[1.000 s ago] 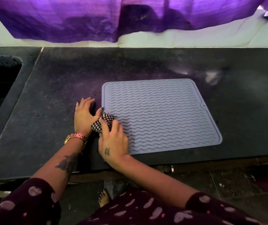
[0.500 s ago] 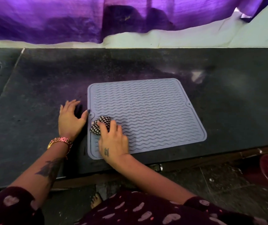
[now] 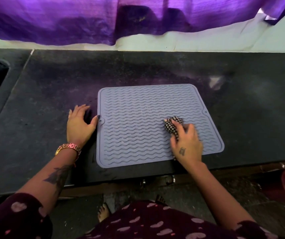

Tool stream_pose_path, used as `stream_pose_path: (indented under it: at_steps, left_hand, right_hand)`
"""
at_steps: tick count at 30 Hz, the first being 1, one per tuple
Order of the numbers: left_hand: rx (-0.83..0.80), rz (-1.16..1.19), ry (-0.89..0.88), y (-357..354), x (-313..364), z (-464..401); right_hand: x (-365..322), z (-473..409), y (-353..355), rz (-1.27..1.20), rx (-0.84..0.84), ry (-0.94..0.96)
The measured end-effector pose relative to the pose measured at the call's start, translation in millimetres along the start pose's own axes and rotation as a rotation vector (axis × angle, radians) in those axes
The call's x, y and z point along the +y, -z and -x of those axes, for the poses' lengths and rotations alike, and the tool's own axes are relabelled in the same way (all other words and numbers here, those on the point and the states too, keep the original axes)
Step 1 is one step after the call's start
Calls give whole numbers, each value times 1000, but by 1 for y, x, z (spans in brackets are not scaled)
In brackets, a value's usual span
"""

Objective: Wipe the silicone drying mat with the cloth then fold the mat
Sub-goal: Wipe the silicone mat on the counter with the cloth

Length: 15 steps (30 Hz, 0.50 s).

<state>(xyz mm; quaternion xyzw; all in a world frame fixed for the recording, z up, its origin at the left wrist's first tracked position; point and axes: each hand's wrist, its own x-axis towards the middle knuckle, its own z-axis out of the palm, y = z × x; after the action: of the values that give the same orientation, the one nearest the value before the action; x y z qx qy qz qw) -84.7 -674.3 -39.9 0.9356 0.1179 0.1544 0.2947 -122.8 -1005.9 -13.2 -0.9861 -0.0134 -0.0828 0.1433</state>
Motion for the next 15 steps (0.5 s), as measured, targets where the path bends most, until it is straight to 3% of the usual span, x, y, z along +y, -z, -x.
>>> stream_pose_path:
  at_steps: [15]
  left_hand:
    - [6,-1,-3,0,1,1]
  right_hand:
    - [109,-21,25,40,143,-104]
